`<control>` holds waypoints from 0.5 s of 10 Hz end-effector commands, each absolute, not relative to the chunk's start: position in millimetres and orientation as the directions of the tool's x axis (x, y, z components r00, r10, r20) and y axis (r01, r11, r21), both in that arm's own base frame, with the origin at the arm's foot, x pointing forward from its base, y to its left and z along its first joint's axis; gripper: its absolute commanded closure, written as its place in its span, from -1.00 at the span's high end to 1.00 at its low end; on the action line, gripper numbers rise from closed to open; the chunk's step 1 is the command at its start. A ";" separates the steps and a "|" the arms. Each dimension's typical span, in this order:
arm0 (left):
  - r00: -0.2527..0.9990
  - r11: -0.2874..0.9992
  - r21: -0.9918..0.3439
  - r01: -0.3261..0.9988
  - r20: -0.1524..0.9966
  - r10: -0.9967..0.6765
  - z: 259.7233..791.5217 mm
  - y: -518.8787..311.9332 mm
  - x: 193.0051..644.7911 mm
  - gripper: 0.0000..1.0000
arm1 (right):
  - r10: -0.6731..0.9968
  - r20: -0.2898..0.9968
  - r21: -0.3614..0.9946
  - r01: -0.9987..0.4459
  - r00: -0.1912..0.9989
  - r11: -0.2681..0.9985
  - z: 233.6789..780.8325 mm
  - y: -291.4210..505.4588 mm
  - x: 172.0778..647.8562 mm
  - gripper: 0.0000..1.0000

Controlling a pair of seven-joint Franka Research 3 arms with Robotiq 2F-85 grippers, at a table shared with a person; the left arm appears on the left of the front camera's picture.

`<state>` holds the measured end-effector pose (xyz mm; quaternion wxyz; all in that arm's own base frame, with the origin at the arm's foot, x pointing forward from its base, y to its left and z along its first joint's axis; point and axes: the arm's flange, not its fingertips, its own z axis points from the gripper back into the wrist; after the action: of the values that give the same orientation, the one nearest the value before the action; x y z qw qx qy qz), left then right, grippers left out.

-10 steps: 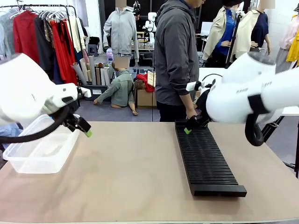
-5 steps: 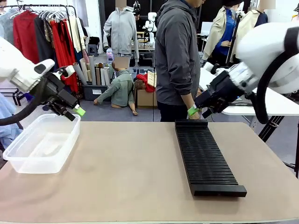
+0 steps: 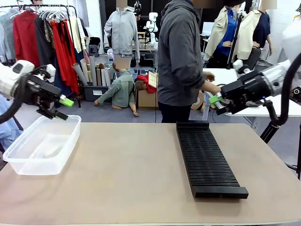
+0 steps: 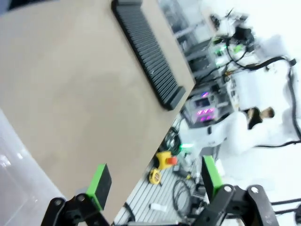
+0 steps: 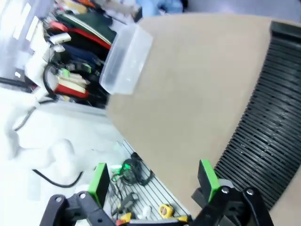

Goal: Sort PCBs into racks and boxes based on the side picked up.
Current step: Pick up the Blank PCB handed by the Human.

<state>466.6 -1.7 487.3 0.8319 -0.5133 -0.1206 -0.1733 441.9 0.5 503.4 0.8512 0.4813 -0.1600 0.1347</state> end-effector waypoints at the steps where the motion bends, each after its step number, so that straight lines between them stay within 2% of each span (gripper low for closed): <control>1: 0.893 0.335 -0.838 0.431 0.450 -0.024 492.3 33.3 444.5 1.00 | -0.019 0.449 0.815 -0.401 0.893 0.417 502.8 -26.1 432.0 1.00; 5: 0.878 0.303 -0.854 0.423 0.469 0.097 489.2 83.6 429.3 1.00 | -0.184 0.477 0.847 -0.394 0.859 0.358 501.0 -70.0 404.0 1.00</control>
<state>430.9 85.5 495.4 0.7880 -0.5688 -0.2132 -0.0999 413.3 -72.7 506.6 0.7998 0.5498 -0.2327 0.0631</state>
